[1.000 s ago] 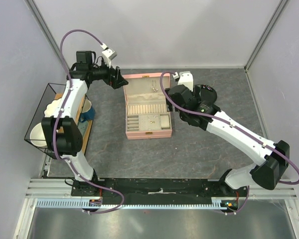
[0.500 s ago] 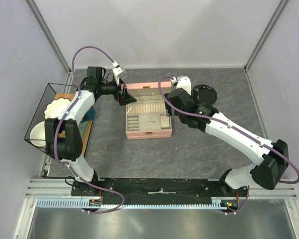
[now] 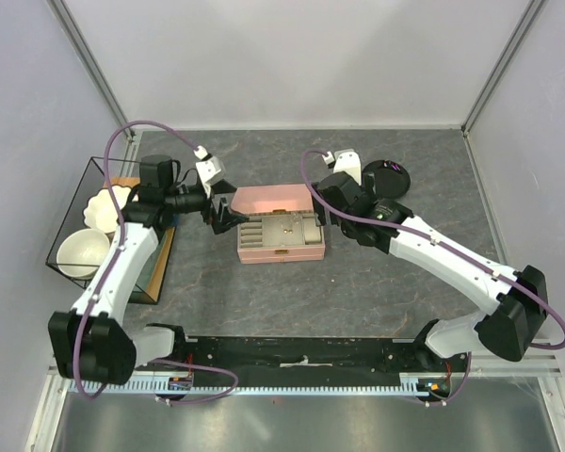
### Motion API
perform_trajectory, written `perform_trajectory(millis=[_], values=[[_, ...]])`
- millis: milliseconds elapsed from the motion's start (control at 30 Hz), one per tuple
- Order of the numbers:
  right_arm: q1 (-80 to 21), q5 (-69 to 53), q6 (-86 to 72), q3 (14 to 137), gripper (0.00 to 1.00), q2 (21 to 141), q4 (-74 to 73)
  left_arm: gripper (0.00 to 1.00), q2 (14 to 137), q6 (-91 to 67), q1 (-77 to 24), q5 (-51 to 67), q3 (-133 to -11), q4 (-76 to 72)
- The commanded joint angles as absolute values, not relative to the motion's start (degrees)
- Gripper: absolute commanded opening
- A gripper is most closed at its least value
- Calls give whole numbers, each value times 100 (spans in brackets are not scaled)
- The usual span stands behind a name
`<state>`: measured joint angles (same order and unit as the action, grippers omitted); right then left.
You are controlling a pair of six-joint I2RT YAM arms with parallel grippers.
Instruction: Organize the mixed jewelry
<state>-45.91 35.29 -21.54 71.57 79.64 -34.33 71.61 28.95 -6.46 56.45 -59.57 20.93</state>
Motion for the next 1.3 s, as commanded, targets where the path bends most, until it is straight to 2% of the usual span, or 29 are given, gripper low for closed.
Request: perform_trajectory(millis=[0, 433, 633, 833, 933, 1133, 1267], values=[[-4570, 3551, -2276, 7058, 98, 7769, -3270, 99, 6487, 3051, -642, 5704, -5696, 2329], [-4570, 3375, -2391, 6864, 98, 7419, -3287, 99, 6073, 2303, -703, 6372, -5686, 2268], [-4579, 2866, -2539, 6785, 98, 7006, -3340, 99, 6354, 1846, -931, 6100, -5836, 1838], [-4570, 2953, -2637, 6504, 98, 6785, -3349, 99, 7056, 1415, -1511, 5056, -5880, 1117], [-4579, 2944, -2654, 6416, 98, 6820, -3340, 99, 7644, 1380, -1950, 3837, -5915, 809], [-4570, 2918, -2681, 6276, 98, 6856, -3296, 99, 8594, 1529, -2777, 2227, -6126, 264], [-4588, 3049, -2681, 6144, 98, 6715, -3340, 99, 8701, 1810, -3128, 1680, -5925, 97]])
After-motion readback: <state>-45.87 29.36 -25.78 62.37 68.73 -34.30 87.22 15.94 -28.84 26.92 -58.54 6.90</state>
